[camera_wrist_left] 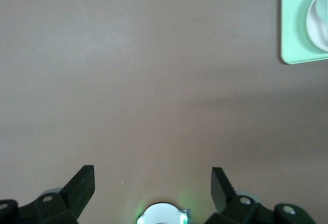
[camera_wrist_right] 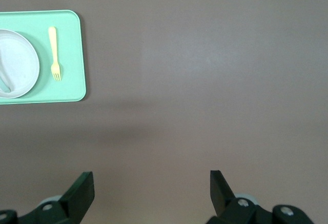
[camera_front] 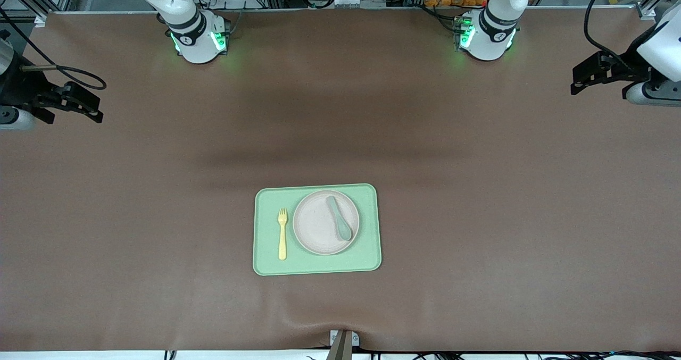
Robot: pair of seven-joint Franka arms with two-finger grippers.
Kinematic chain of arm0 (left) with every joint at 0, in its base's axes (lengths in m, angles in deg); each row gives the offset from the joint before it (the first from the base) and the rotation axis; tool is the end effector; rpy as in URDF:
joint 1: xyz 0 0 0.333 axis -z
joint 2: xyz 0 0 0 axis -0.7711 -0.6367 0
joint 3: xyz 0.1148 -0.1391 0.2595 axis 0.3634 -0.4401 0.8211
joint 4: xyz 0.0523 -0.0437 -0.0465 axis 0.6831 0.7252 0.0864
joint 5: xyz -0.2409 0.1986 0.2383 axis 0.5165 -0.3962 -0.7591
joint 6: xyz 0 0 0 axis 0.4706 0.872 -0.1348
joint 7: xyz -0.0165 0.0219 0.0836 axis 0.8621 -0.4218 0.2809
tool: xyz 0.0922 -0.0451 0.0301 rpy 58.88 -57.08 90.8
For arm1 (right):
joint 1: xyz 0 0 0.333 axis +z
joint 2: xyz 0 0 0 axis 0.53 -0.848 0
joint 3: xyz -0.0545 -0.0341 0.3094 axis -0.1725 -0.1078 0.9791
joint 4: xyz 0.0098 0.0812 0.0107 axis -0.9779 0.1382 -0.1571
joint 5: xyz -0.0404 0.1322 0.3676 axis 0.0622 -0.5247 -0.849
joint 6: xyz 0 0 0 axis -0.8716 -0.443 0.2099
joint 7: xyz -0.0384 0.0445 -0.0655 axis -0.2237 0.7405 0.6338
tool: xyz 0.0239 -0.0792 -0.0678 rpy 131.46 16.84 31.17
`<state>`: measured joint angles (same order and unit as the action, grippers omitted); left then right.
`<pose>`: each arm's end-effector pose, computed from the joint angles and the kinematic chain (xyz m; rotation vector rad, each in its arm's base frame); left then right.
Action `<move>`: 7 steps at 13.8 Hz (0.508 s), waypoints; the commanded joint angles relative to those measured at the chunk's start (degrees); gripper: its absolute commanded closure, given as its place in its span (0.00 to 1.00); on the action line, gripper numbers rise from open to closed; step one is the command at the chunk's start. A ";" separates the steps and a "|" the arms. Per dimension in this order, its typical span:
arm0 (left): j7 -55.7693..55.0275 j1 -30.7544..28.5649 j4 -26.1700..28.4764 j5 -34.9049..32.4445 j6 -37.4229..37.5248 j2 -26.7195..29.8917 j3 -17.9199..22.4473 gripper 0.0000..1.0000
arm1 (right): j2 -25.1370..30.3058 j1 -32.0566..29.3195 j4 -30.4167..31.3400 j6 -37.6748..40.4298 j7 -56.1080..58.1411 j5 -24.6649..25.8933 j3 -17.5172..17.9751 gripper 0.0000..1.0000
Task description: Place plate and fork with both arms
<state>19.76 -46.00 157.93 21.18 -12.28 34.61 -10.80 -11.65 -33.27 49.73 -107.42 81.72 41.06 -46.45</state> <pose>0.5307 -0.0642 0.6622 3.1129 -0.1532 -0.1255 0.5494 0.0265 0.6383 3.1348 0.0215 -0.0084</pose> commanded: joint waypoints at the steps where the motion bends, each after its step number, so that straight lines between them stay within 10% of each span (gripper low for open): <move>1: -1.21 0.20 0.15 0.86 -0.87 0.19 -0.27 0.00 | -0.44 0.21 -1.23 0.90 -0.16 -0.09 -0.23 0.00; 7: -1.21 -0.06 0.24 0.07 -0.87 -0.60 -0.27 0.00 | -0.44 0.04 -1.23 0.73 -0.07 -0.18 -0.23 0.00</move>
